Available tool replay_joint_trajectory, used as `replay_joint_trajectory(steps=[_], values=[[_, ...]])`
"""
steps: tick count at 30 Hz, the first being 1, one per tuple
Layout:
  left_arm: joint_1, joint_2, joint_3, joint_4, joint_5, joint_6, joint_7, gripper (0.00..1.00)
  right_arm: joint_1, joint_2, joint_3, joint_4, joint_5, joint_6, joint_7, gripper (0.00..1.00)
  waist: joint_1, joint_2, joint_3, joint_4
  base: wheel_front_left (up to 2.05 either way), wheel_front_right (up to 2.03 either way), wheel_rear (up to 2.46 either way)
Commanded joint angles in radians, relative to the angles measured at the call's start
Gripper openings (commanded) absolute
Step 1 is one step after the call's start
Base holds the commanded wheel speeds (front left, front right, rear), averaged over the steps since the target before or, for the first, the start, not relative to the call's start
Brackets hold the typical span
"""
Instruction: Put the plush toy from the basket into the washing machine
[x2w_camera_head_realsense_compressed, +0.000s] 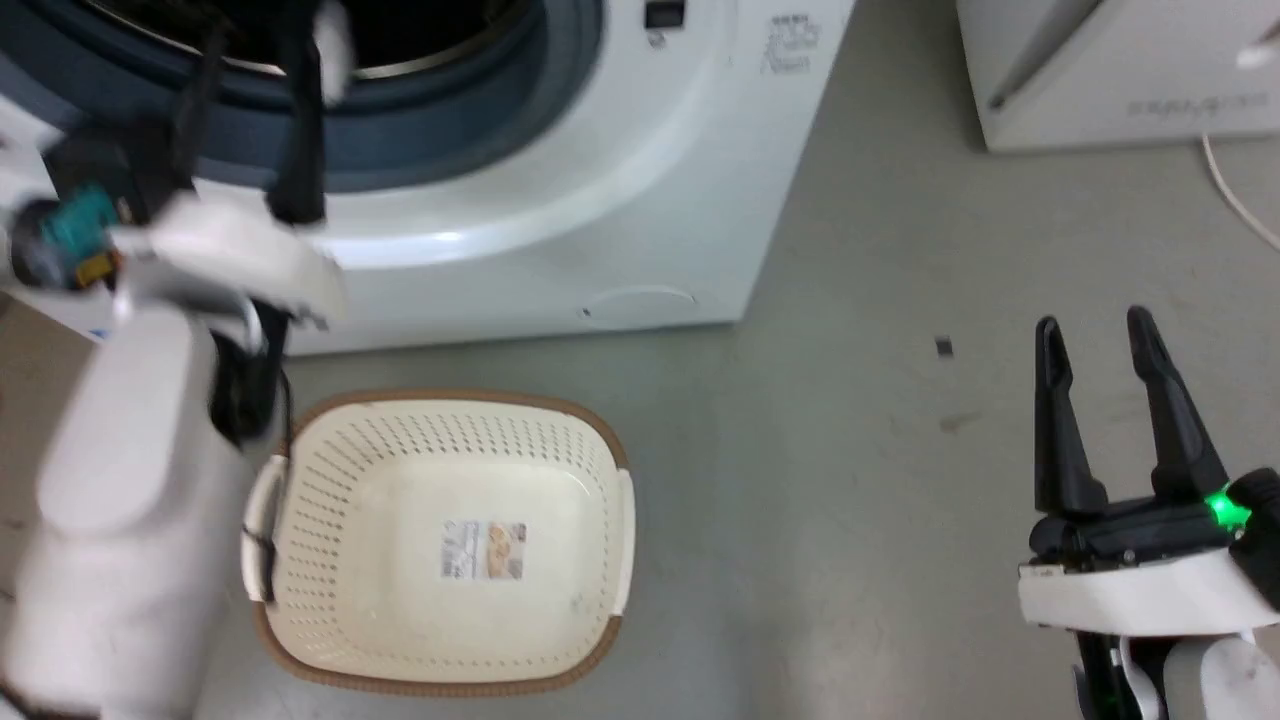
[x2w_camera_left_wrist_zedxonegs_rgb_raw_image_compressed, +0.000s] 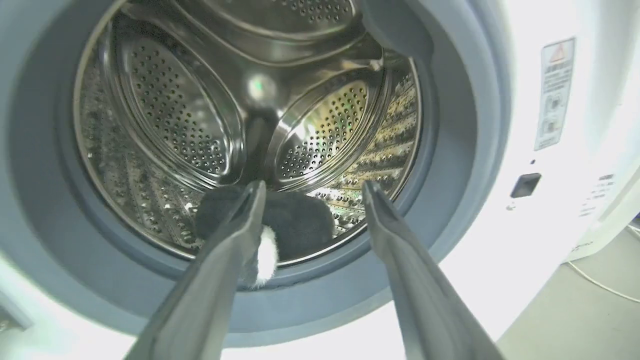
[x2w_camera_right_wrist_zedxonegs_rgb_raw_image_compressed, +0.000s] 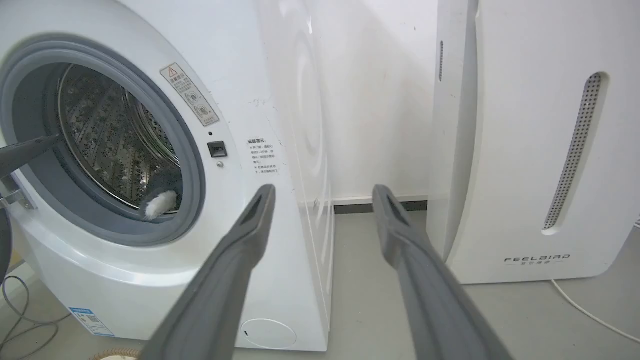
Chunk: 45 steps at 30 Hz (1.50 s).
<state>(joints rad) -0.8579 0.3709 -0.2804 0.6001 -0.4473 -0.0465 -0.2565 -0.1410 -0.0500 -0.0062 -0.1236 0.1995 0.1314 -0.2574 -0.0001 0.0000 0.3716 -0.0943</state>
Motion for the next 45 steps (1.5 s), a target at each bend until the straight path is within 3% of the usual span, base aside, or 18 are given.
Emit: replay_joint_trajectory(steps=[1,8,14,21,26,32,33,45], values=[[0.086,-0.014,0.027,-0.065,0.011,0.019,-0.005,1.0,0.023,0.0,-0.005,0.007,-0.01,-0.001,-0.004,1.0,0.0001,0.0,-0.106,0.069,0.0,0.0,0.0],[0.427,-0.085,0.124,-0.356,0.061,0.07,-0.005,1.0,0.081,0.0,-0.022,0.02,-0.017,-0.001,-0.004,1.0,0.0001,0.0,-0.184,0.107,0.0,0.0,0.0],[0.658,-0.172,0.197,-0.505,0.111,0.105,-0.005,1.0,0.118,0.0,-0.019,0.042,-0.021,-0.001,-0.004,1.0,0.0001,0.0,-0.234,0.123,0.0,0.0,0.0],[0.823,-0.243,0.225,-0.535,0.178,0.077,-0.005,1.0,0.138,0.0,-0.016,0.065,-0.016,-0.001,-0.004,1.0,0.0001,0.0,-0.258,0.129,0.0,0.0,0.0],[0.864,-0.269,0.223,-0.526,0.226,0.044,-0.005,1.0,0.149,0.0,-0.013,0.081,-0.016,-0.001,-0.004,1.0,0.0001,0.0,-0.268,0.129,0.0,0.0,0.0],[0.877,-0.294,0.235,-0.539,0.249,0.036,-0.005,1.0,0.155,0.0,-0.009,0.094,-0.017,-0.001,-0.004,1.0,0.0001,0.0,-0.273,0.131,0.0,0.0,0.0],[0.864,-0.295,0.234,-0.536,0.244,0.041,-0.001,0.0,0.138,0.0,-0.011,0.091,-0.016,0.0,0.0,0.0,0.0001,0.0,-0.273,0.131,0.0,0.0,0.0],[0.863,-0.298,0.234,-0.541,0.256,0.043,0.018,0.0,0.137,0.0,-0.01,0.094,-0.028,0.0,0.018,0.0,0.0001,0.0,-0.28,0.128,0.0,0.0,0.0]])
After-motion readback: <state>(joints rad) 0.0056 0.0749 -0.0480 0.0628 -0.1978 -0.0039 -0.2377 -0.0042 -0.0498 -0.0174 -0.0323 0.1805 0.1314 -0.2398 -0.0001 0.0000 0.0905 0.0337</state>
